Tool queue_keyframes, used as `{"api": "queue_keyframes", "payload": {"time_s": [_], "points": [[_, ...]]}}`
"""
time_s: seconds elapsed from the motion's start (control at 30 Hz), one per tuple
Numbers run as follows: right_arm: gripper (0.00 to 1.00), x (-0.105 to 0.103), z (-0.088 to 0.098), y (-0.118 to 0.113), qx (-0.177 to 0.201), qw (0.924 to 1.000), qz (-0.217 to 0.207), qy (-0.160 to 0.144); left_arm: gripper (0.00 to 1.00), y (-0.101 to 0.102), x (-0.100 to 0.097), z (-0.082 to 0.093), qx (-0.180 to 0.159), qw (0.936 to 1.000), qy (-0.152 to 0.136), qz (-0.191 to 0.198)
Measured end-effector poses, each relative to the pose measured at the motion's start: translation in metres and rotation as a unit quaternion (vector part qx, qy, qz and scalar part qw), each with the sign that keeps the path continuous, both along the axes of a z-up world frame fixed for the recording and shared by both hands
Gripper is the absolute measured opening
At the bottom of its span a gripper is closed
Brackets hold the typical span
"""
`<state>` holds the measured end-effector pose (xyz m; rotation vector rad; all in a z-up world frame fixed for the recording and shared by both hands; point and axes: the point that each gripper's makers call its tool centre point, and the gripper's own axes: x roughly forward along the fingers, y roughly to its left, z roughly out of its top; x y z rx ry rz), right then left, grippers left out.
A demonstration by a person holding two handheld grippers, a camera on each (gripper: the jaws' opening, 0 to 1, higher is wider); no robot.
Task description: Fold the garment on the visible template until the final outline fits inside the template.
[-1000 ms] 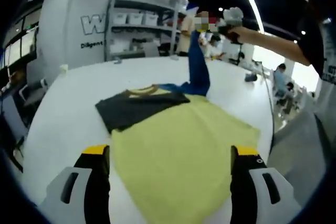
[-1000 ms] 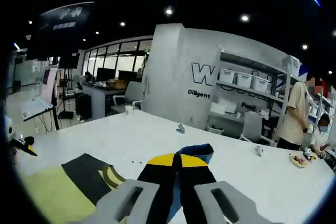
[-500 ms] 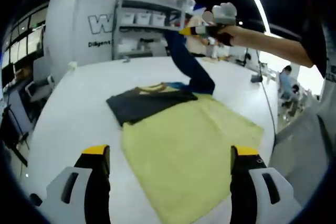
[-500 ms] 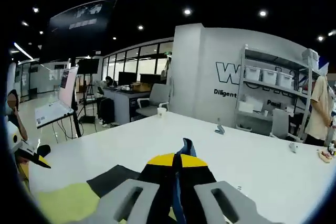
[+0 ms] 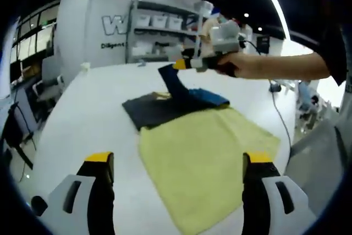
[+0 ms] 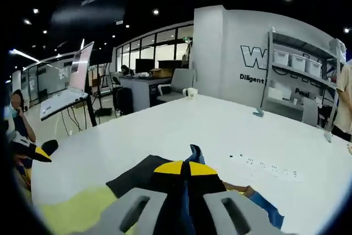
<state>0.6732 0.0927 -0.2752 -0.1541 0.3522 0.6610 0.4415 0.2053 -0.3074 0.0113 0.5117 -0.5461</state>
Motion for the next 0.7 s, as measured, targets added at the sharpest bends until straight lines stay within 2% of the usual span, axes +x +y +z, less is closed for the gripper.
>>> {"api": "queue_keyframes", "payload": {"time_s": [0.1, 0.13, 0.2, 0.27, 0.4, 0.5, 0.7], "points": [[0.0, -0.008, -0.015, 0.011, -0.003, 0.9999, 0.005, 0.015, 0.91, 0.002, -0.004, -0.001, 0.0, 1.0, 0.001, 0.0], [0.0, -0.013, -0.028, 0.025, -0.007, 0.9996, 0.015, 0.023, 0.91, 0.005, -0.009, -0.004, 0.002, 1.0, 0.005, 0.001], [0.0, -0.015, -0.033, 0.029, -0.011, 0.9994, 0.02, 0.026, 0.9, 0.006, -0.01, -0.005, 0.003, 1.0, 0.007, 0.002], [0.0, -0.026, -0.038, 0.038, -0.021, 0.9989, 0.028, 0.03, 0.9, 0.011, -0.014, -0.012, 0.009, 0.9999, 0.013, 0.002], [0.0, -0.03, -0.053, 0.046, -0.028, 0.9985, 0.026, 0.039, 0.9, 0.016, -0.018, -0.013, 0.009, 0.9998, 0.017, 0.006], [0.0, -0.035, -0.068, 0.055, -0.023, 0.9979, 0.018, 0.057, 0.9, 0.019, -0.019, -0.012, 0.009, 0.9997, 0.018, 0.012], [0.0, -0.051, -0.085, 0.069, -0.035, 0.9961, 0.031, 0.075, 0.9, 0.019, -0.018, -0.008, 0.002, 0.9996, 0.014, 0.024]]}}
